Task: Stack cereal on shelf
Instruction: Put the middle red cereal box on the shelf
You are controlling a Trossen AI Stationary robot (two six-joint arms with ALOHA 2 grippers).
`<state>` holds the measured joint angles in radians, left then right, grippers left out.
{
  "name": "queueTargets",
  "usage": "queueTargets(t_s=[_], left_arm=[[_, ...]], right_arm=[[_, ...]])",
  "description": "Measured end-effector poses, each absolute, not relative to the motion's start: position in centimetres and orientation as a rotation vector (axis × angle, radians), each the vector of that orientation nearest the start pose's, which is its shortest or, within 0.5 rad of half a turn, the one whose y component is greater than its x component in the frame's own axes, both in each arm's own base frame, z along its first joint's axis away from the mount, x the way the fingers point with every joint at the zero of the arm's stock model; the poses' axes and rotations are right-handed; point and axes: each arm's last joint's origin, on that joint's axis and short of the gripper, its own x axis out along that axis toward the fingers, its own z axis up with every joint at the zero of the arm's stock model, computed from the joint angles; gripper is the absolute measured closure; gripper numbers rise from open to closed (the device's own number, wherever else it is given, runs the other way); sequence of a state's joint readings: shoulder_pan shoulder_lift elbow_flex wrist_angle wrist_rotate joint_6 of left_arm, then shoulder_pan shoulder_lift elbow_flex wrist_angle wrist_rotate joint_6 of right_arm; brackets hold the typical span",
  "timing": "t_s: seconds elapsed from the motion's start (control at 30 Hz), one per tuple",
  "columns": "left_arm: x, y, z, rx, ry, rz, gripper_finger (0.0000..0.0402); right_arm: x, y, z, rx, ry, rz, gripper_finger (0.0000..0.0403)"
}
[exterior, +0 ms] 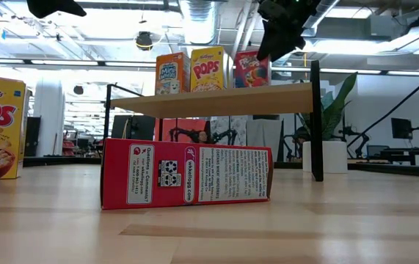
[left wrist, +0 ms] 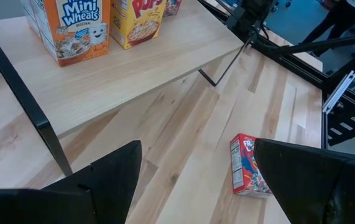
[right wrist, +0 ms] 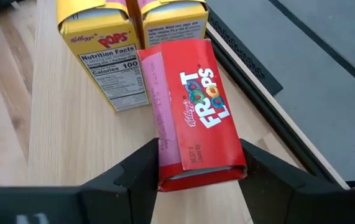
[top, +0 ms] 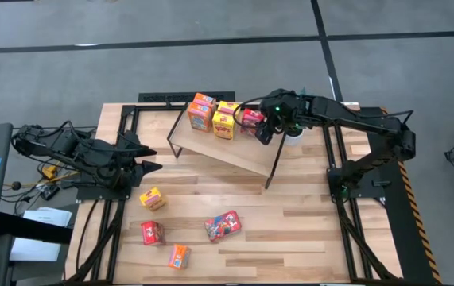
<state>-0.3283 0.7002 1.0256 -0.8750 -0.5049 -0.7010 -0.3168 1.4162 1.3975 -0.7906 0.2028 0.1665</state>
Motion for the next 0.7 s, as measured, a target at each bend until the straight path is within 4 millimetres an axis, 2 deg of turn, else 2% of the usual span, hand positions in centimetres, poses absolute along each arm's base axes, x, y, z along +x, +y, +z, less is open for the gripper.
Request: queueTargets(t_s=[0.23,0.7], left_arm=[[10.89,-2.23,35.98,-0.459,0.421,0.338,0.0101],[10.89,-2.23,35.98,-0.459,0.420,0.338,0.0101]], right_arm=[[27.55,-9.63,34.99,0.197,0.778,-0.548,0.0148],[27.66,-9.58,35.12,0.171,0.771,-0.519,0.0147]])
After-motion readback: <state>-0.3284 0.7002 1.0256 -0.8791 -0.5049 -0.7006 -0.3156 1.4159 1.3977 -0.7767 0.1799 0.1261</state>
